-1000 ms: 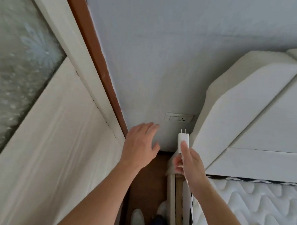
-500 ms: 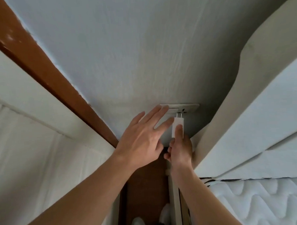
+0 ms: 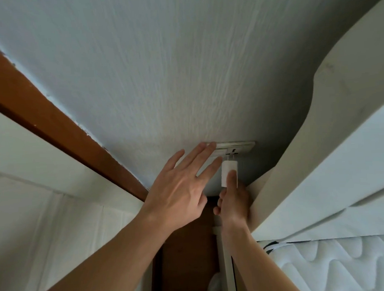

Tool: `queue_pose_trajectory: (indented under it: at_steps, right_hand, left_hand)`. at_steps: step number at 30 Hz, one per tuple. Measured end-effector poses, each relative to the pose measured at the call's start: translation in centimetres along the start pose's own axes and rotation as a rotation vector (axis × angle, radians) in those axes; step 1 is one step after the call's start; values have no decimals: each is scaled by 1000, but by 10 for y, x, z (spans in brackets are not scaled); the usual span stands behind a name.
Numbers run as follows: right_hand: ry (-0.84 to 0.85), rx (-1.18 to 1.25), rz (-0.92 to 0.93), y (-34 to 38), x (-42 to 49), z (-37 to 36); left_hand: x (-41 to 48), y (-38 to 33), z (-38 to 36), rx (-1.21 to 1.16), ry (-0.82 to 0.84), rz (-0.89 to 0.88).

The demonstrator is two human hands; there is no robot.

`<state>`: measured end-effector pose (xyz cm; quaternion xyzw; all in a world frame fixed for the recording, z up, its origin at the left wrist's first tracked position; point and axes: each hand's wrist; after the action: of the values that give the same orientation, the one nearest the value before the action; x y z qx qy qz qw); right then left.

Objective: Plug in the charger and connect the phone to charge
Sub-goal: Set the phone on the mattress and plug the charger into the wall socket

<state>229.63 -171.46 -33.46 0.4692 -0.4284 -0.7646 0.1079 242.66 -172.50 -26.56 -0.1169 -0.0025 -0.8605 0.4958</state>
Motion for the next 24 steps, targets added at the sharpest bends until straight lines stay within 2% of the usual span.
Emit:
queue_pose_trajectory:
  at_steps: [5, 11, 14, 19, 24]
  right_hand:
    - [-17, 122, -23, -1, 0, -3]
    - [-101, 154, 54, -9, 1, -11]
    - [-97, 213, 9, -2, -3, -12]
    - [-198, 353, -33, 5, -7, -18]
    - [-165, 503, -181, 7, -15, -18]
  left_hand:
    - [0, -1, -1, 5, 9, 15]
    - [-1, -3, -1, -5, 18, 28]
    - [-1, -4, -2, -18, 10, 37]
    - [-1, -3, -1, -23, 10, 43]
    - [0, -3, 0, -36, 8, 52]
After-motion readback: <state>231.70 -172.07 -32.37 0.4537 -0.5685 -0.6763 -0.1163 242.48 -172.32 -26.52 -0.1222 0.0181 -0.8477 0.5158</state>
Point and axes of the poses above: each hand's wrist, its own x-axis towards the middle knuckle, its own z-axis out of the back of the hand, y = z × x, and after that the axes turned 10 degrees about -y, right-handed
